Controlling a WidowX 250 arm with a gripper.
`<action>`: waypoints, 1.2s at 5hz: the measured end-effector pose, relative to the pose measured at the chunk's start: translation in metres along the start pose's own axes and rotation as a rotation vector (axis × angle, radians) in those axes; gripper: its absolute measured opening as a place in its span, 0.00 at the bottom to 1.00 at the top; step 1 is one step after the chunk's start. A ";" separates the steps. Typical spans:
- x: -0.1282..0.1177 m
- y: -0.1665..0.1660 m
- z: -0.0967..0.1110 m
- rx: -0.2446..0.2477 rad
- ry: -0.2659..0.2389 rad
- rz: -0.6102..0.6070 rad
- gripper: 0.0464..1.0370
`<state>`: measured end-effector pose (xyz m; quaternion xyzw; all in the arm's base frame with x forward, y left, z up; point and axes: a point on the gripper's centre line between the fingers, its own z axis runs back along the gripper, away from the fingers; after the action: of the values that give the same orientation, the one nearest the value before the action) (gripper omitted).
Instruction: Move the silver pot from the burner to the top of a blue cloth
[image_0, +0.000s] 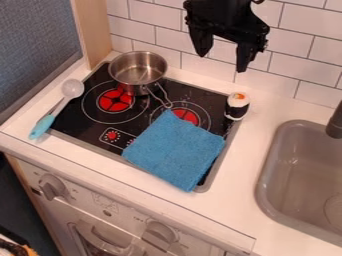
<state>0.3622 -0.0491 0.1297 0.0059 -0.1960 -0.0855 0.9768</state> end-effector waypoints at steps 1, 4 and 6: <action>-0.005 0.000 -0.009 -0.001 0.032 0.005 0.96; -0.007 0.057 -0.007 0.172 0.123 0.123 0.96; -0.009 0.091 -0.039 0.255 0.172 0.193 0.96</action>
<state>0.3842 0.0409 0.0945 0.1180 -0.1204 0.0348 0.9851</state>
